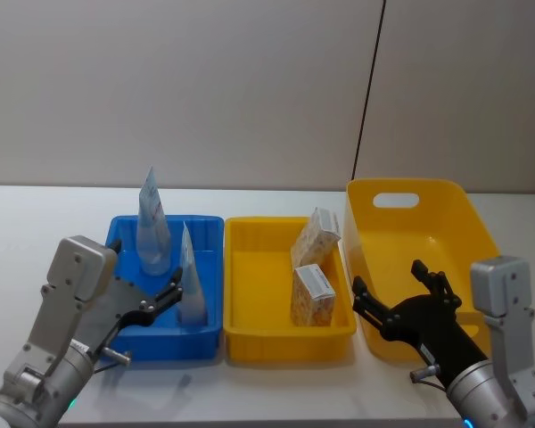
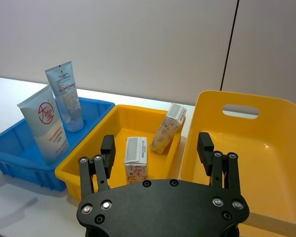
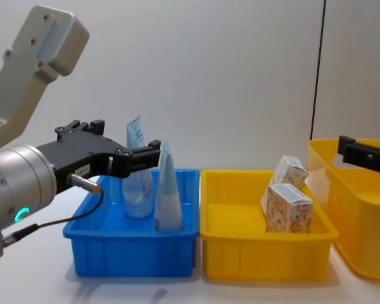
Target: Bimanual collaborative sorting of washing and personal care products
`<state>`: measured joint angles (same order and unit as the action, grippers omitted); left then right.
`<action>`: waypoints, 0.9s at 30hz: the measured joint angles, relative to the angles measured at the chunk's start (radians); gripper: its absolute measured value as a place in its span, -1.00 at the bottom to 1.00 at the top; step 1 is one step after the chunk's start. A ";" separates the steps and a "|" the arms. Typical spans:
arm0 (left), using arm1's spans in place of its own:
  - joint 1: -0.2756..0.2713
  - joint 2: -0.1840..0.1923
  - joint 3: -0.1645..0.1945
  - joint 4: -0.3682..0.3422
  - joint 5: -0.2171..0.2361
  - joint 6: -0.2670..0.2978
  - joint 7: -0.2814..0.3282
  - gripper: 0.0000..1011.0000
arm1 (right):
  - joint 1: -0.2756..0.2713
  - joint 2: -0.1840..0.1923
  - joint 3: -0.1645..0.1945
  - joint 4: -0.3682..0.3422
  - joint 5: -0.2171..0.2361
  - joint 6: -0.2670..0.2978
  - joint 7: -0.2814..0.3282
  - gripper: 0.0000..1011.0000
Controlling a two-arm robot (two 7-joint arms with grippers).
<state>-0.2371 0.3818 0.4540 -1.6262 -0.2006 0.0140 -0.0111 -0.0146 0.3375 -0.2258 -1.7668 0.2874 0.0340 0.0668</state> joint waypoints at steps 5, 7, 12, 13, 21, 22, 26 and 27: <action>-0.003 -0.001 -0.003 0.002 -0.011 0.009 -0.016 0.98 | 0.000 0.000 0.000 0.000 0.000 0.000 0.000 0.98; -0.004 -0.001 -0.005 0.003 -0.017 0.015 -0.023 0.98 | 0.000 0.000 0.000 0.000 0.000 0.000 0.000 0.99; -0.014 -0.003 -0.009 0.009 -0.046 0.043 -0.057 0.98 | 0.000 0.000 0.000 0.000 0.000 0.000 0.000 0.98; -0.015 -0.003 -0.009 0.011 -0.050 0.047 -0.063 0.98 | 0.000 0.000 0.000 0.000 0.000 0.000 0.000 0.99; -0.041 -0.013 -0.010 0.042 -0.105 0.102 -0.138 0.98 | 0.000 0.000 0.000 0.000 0.000 0.000 0.000 0.99; -0.044 -0.014 -0.009 0.046 -0.111 0.108 -0.147 0.98 | 0.000 0.000 0.000 0.000 0.000 0.000 0.000 0.98; -0.058 -0.021 -0.006 0.068 -0.129 0.127 -0.177 0.98 | 0.000 0.000 0.000 0.000 0.000 0.000 0.000 0.98; -0.063 -0.024 -0.005 0.078 -0.135 0.134 -0.188 0.98 | 0.000 0.000 0.000 0.000 0.000 0.000 0.000 0.99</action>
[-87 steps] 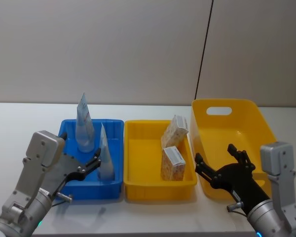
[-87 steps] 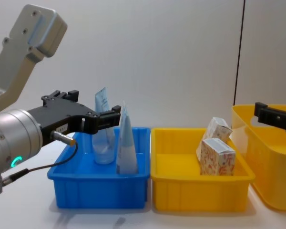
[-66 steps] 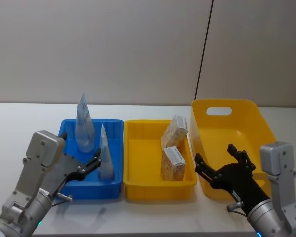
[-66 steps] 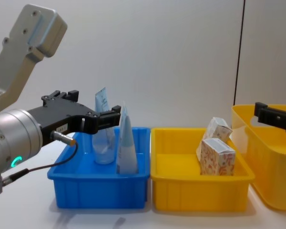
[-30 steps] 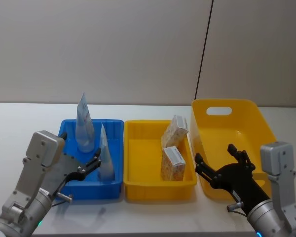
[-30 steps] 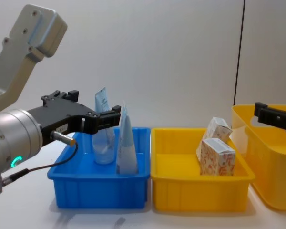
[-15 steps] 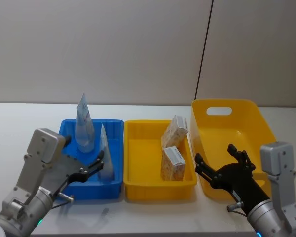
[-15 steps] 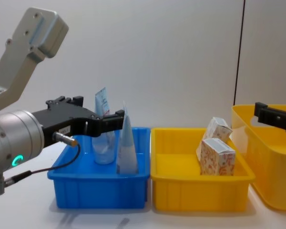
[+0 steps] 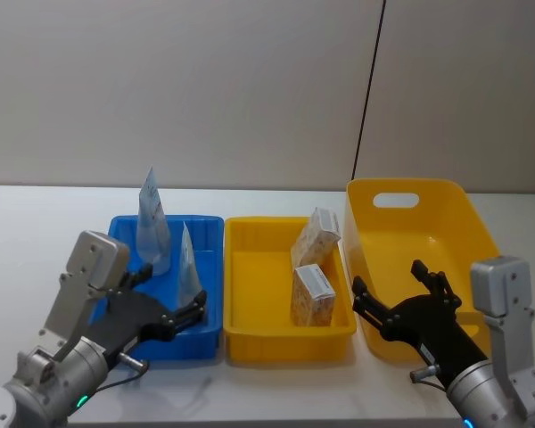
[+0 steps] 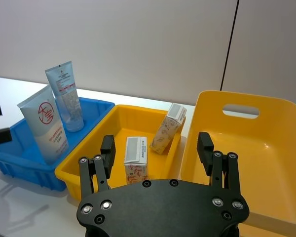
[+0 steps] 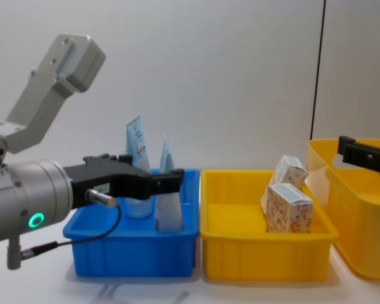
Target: Bimanual collaborative sorting of washing and personal care products
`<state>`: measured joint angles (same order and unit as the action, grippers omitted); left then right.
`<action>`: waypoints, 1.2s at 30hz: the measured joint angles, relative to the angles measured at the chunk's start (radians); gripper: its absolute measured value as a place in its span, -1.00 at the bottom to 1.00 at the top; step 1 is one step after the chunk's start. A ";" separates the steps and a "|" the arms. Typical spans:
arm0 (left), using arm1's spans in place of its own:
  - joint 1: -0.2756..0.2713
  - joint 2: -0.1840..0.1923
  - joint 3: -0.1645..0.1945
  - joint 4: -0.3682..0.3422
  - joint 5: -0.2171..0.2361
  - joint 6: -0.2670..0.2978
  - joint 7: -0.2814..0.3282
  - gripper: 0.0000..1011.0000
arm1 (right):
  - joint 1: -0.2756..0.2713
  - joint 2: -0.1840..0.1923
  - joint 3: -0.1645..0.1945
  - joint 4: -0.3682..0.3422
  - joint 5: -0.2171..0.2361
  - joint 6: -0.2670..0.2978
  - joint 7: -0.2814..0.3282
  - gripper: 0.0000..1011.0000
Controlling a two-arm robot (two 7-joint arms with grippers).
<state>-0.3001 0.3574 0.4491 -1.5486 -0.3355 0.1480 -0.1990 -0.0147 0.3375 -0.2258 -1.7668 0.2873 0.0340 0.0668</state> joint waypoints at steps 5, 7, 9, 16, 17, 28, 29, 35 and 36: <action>-0.019 -0.013 0.006 0.034 -0.013 0.020 -0.028 0.98 | 0.000 0.000 0.000 0.000 0.000 0.000 0.000 0.99; -0.031 -0.020 0.008 0.053 -0.017 0.027 -0.037 0.98 | 0.000 0.000 0.000 0.000 0.000 0.000 0.000 0.98; -0.038 -0.026 0.010 0.064 -0.018 0.032 -0.042 0.98 | 0.000 0.000 0.000 0.000 0.000 0.000 0.000 0.98; -0.072 -0.054 0.014 0.121 -0.018 0.046 -0.049 0.98 | 0.000 0.000 0.000 0.000 0.000 0.000 0.000 0.99; -0.077 -0.058 0.015 0.129 -0.018 0.047 -0.049 0.98 | 0.000 0.000 0.000 0.000 0.000 0.000 0.000 0.98; -0.146 -0.113 0.010 0.242 0.002 0.059 -0.020 0.98 | 0.000 0.000 0.000 0.000 0.000 0.000 0.000 0.99; -0.151 -0.117 0.009 0.249 0.002 0.059 -0.019 0.98 | 0.000 0.000 0.000 0.000 0.000 0.000 0.000 0.98; -0.188 -0.146 -0.001 0.316 0.006 0.056 -0.006 0.98 | 0.000 0.000 0.000 0.000 0.000 0.000 0.000 0.98; -0.191 -0.150 -0.002 0.324 0.007 0.055 -0.004 0.98 | 0.000 0.000 0.000 0.000 0.000 0.000 0.000 0.99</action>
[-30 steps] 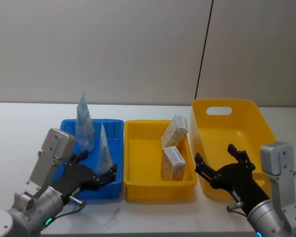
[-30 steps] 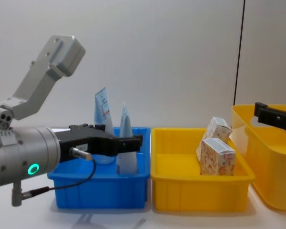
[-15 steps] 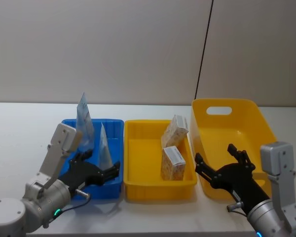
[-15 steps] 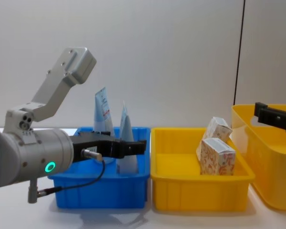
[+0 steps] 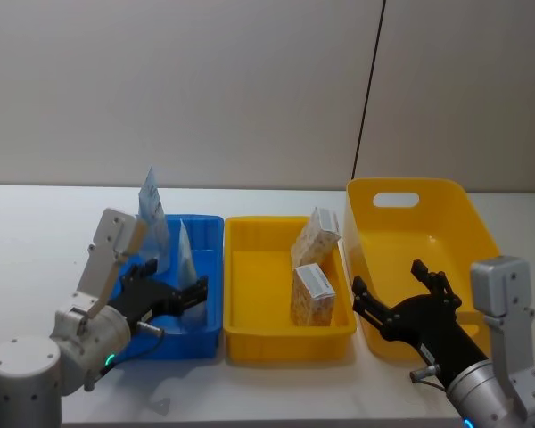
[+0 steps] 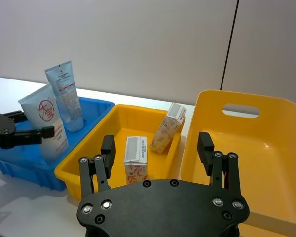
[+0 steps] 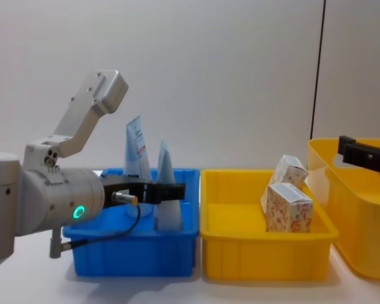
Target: Bimanual collaborative sorting of washing and personal care products
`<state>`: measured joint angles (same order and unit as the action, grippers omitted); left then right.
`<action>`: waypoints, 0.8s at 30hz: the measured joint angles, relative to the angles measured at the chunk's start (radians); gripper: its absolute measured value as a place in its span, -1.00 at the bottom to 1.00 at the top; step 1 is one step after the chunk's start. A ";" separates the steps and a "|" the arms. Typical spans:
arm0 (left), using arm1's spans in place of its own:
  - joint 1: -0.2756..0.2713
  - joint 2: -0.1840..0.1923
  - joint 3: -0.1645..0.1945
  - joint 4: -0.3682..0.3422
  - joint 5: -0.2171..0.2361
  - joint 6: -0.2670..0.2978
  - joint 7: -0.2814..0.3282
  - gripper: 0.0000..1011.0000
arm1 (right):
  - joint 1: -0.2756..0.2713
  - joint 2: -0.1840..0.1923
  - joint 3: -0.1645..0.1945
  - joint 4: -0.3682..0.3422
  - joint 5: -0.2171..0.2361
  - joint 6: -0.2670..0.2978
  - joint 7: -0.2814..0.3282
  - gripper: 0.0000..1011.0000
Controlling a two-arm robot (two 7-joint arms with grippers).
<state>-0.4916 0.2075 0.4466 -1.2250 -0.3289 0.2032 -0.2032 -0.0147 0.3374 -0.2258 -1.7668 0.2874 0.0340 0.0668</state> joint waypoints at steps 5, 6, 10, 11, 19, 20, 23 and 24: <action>-0.028 -0.028 -0.012 0.055 -0.001 -0.014 0.006 0.98 | 0.000 0.000 0.000 0.000 0.000 0.000 0.000 0.99; -0.035 -0.035 -0.016 0.072 -0.002 -0.019 0.007 0.98 | 0.000 0.000 0.000 0.000 0.000 0.000 0.000 0.99; -0.049 -0.051 -0.022 0.101 -0.004 -0.028 0.010 0.98 | 0.000 0.000 0.000 0.000 0.000 0.000 0.000 0.98; -0.052 -0.054 -0.023 0.106 -0.005 -0.029 0.010 0.98 | 0.000 0.000 0.000 0.000 0.000 0.000 0.000 0.99; -0.069 -0.072 -0.030 0.142 -0.008 -0.041 0.013 0.72 | 0.000 0.000 0.000 0.000 0.000 0.000 0.000 0.99; -0.072 -0.075 -0.032 0.147 -0.008 -0.042 0.014 0.62 | 0.000 0.000 0.000 0.000 0.000 0.000 0.000 0.98; -0.075 -0.080 -0.033 0.155 -0.009 -0.045 0.014 0.44 | 0.000 0.000 0.000 0.000 0.000 0.000 0.000 0.98; -0.076 -0.080 -0.034 0.156 -0.009 -0.045 0.014 0.40 | 0.000 0.000 0.000 0.000 0.000 0.000 0.000 0.99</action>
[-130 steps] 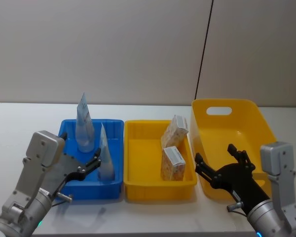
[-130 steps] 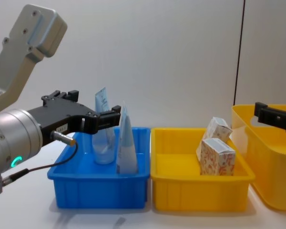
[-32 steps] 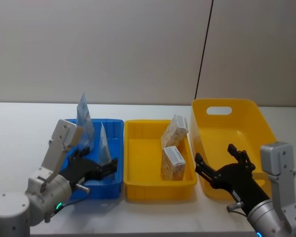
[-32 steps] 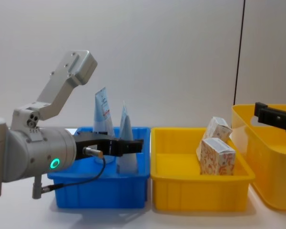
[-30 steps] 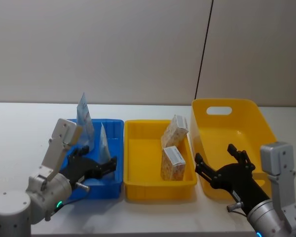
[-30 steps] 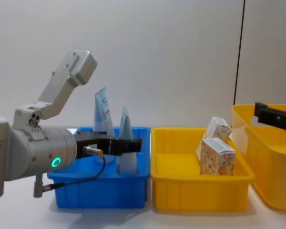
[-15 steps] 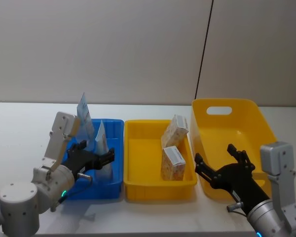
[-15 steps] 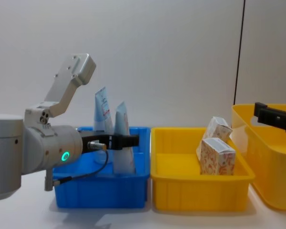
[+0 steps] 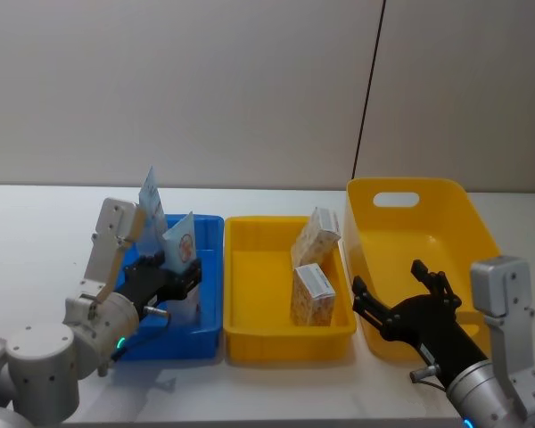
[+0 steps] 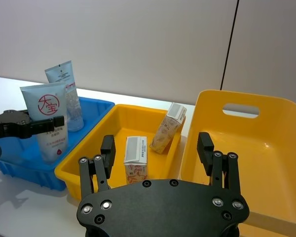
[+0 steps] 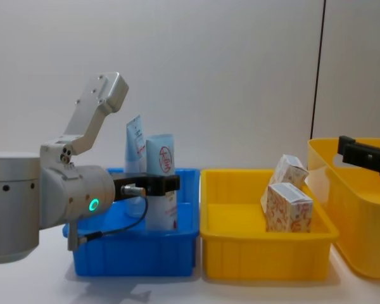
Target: Bimanual collaborative sorting of washing and personal care products
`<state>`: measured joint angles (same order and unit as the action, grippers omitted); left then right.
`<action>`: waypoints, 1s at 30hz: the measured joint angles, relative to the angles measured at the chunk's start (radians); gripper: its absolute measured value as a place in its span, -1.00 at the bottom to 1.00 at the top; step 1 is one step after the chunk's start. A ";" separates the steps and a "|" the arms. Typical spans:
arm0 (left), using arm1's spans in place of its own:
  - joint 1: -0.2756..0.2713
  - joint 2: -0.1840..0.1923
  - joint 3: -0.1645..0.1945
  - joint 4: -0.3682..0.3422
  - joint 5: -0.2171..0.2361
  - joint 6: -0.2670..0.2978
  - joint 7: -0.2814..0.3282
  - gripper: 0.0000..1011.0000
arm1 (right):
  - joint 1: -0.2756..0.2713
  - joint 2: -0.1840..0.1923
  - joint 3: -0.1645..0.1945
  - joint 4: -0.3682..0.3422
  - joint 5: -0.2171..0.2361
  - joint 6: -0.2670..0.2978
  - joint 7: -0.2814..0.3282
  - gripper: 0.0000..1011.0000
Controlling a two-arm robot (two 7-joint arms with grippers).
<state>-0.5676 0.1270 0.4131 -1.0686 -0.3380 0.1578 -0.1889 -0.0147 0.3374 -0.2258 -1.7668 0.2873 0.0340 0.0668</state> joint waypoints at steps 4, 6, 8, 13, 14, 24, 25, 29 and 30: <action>-0.003 -0.004 -0.002 0.006 0.000 -0.002 0.000 0.16 | 0.000 0.000 0.000 0.000 0.000 0.000 0.000 0.98; -0.003 -0.004 -0.002 0.007 0.000 -0.003 0.000 0.05 | 0.000 0.000 0.000 0.000 0.000 0.000 0.000 0.98; -0.002 -0.003 -0.003 0.006 0.000 -0.005 0.000 -0.06 | 0.000 0.000 0.000 0.000 0.000 0.000 0.000 0.98; 0.009 0.006 -0.005 -0.011 0.004 -0.024 -0.009 -0.40 | 0.000 0.000 0.000 0.000 0.000 0.000 0.000 0.98; 0.011 0.007 -0.006 -0.015 0.006 -0.030 -0.011 -0.40 | 0.000 0.000 0.000 0.000 0.000 0.000 0.000 0.98; 0.043 0.031 -0.024 -0.067 0.008 -0.118 -0.046 -0.50 | 0.000 0.000 0.000 0.000 0.000 0.000 0.000 0.99; 0.048 0.034 -0.029 -0.076 0.007 -0.134 -0.053 -0.50 | 0.000 0.000 0.000 0.000 0.000 0.000 0.000 0.98; 0.060 0.044 -0.041 -0.104 -0.002 -0.174 -0.077 -0.50 | 0.000 0.000 0.000 0.000 0.000 0.000 0.000 0.99; 0.061 0.045 -0.043 -0.107 -0.005 -0.180 -0.082 -0.50 | 0.000 0.000 0.000 0.000 0.000 0.000 0.000 0.99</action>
<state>-0.5071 0.1720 0.3702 -1.1759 -0.3427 -0.0227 -0.2712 -0.0146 0.3375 -0.2258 -1.7668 0.2874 0.0340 0.0668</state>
